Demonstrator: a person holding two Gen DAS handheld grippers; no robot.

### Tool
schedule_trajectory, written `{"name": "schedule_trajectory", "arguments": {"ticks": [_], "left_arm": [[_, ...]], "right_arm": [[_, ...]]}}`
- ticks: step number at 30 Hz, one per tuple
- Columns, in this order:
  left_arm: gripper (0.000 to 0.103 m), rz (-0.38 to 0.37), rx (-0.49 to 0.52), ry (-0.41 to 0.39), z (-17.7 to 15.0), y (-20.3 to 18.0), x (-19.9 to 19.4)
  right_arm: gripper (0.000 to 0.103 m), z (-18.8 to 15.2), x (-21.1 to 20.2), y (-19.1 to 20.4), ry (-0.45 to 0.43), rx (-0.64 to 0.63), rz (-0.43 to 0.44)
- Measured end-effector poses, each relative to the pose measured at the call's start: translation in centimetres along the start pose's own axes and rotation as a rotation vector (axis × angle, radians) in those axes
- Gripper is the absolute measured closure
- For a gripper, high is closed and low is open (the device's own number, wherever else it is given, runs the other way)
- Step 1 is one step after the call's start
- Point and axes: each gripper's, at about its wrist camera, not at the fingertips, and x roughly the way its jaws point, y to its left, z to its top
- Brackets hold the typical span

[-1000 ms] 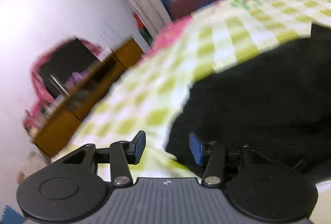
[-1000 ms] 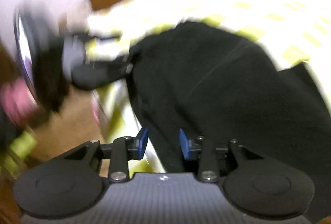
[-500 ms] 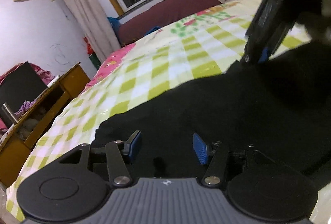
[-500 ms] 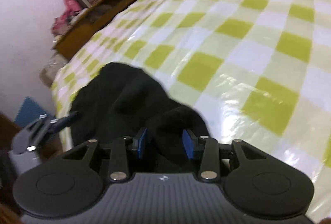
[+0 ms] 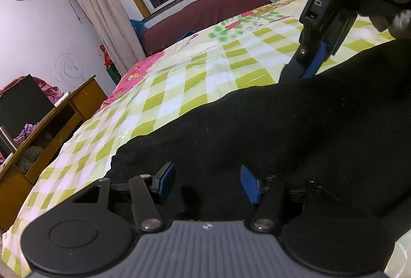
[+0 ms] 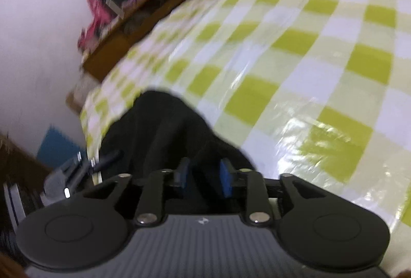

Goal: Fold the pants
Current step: 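Press the folded pants flat with the left gripper while the right gripper releases, then grasp the folded black pants with the right gripper and lift them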

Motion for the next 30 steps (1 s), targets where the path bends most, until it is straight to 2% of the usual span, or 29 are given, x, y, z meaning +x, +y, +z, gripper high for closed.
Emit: {"name": "schedule_trajectory", "arguments": {"ticks": [2, 6, 10, 14, 16, 17, 20, 24, 26, 28, 30], "left_arm": [[0.032, -0.002, -0.001, -0.002, -0.1, 0.1, -0.1], [0.031, -0.004, -0.008, -0.005, -0.1, 0.2, 0.1], [0.031, -0.006, -0.011, -0.007, -0.2, 0.2, 0.1], [0.031, -0.006, 0.000, -0.007, -0.2, 0.1, 0.2], [0.031, -0.006, 0.004, -0.008, -0.1, 0.1, 0.2], [0.031, -0.006, 0.006, -0.008, -0.1, 0.1, 0.2], [0.031, -0.006, 0.004, -0.011, -0.2, 0.1, 0.2], [0.029, 0.006, 0.009, 0.001, -0.3, -0.3, 1.1], [0.023, 0.029, 0.029, -0.002, -0.8, -0.8, 1.7], [0.022, 0.048, 0.051, -0.010, -1.0, -0.9, 1.5], [0.021, 0.060, 0.073, 0.001, -0.8, -0.9, 1.0]], "right_arm": [[0.056, 0.1, 0.1, 0.5, 0.008, -0.040, 0.005], [0.057, 0.5, 0.3, 0.7, -0.021, -0.063, -0.071], [0.057, 0.5, 0.3, 0.5, -0.034, -0.064, -0.091], [0.057, 0.4, 0.9, 0.4, 0.006, -0.051, -0.056], [0.067, 0.4, 1.2, 0.8, 0.016, -0.066, -0.047], [0.088, 0.5, 1.3, 0.9, 0.018, -0.059, -0.053], [0.093, 1.0, 0.7, 0.4, -0.024, 0.002, -0.072], [0.094, 2.6, -0.1, -2.4, -0.153, 0.151, -0.112], [0.093, 3.0, 1.0, -3.9, -0.151, 0.186, -0.183], [0.097, 2.7, 1.7, -3.9, -0.158, 0.148, -0.280], [0.087, 2.3, 0.3, -3.4, -0.191, 0.165, -0.279]]}}
